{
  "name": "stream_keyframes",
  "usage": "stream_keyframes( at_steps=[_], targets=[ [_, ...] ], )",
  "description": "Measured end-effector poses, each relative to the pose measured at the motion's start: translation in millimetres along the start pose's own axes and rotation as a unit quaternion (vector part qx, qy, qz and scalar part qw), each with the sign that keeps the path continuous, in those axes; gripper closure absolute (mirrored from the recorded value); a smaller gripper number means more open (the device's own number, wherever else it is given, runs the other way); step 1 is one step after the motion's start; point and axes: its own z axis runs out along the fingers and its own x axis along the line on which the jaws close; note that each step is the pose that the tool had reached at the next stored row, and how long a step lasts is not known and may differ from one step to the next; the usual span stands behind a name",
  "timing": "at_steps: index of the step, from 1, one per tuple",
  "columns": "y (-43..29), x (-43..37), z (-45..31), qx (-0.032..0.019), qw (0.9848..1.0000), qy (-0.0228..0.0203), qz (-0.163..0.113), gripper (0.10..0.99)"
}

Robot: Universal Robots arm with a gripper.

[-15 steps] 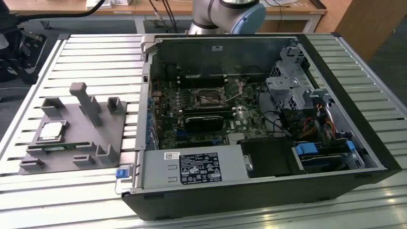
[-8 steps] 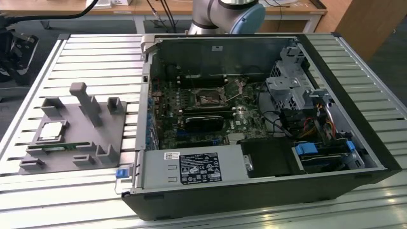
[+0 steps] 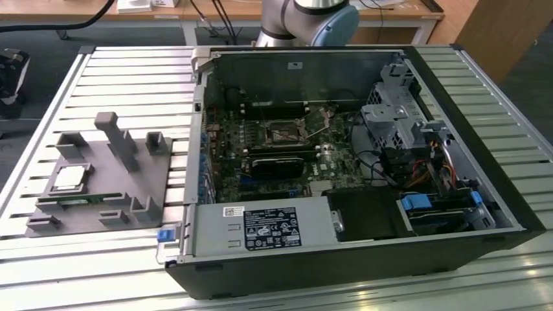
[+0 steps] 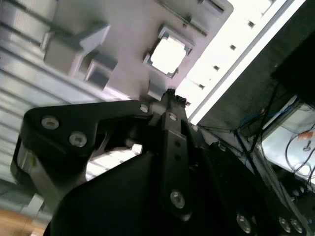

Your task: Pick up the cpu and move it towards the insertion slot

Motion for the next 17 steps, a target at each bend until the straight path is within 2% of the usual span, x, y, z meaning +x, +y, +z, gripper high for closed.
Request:
stream_keyframes(
  at_steps=[2,3,4,5,6,8,9,11,12,13,14,15,16,17],
  targets=[
    [-0.2,0.1,2.7,0.0001,1.0,0.0001,0.0,0.973],
    [-0.2,0.1,4.6,0.0001,1.0,0.0,0.0,0.918],
    [-0.3,0.1,6.4,0.0001,1.0,0.0001,0.0,0.918],
    [-0.4,0.2,8.1,0.0001,1.0,0.0002,0.0,0.792],
    [-0.4,0.2,10.0,0.0001,1.0,0.0002,0.0,0.792],
    [-0.8,0.5,13.6,0.0001,1.0,0.0002,0.0,0.678],
    [-0.9,0.6,15.4,0.0001,1.0,0.0003,0.0,0.678],
    [-1.2,0.8,19.0,0.0001,1.0,0.0003,0.0,0.561],
    [-1.3,1.0,21.0,0.0001,1.0,0.0002,0.0,0.561],
    [-1.4,1.1,22.7,0.0001,1.0,0.0003,0.0,0.502],
    [-1.5,1.1,24.6,0.0001,1.0,0.0002,0.0,0.502],
    [-1.6,1.4,26.4,0.0001,1.0,0.0002,0.0,0.443],
    [-1.7,1.6,28.2,0.0001,1.0,0.0002,0.0,0.443],
    [-1.8,1.7,30.0,0.0001,1.0,0.0003,-0.001,0.38]
  ],
)
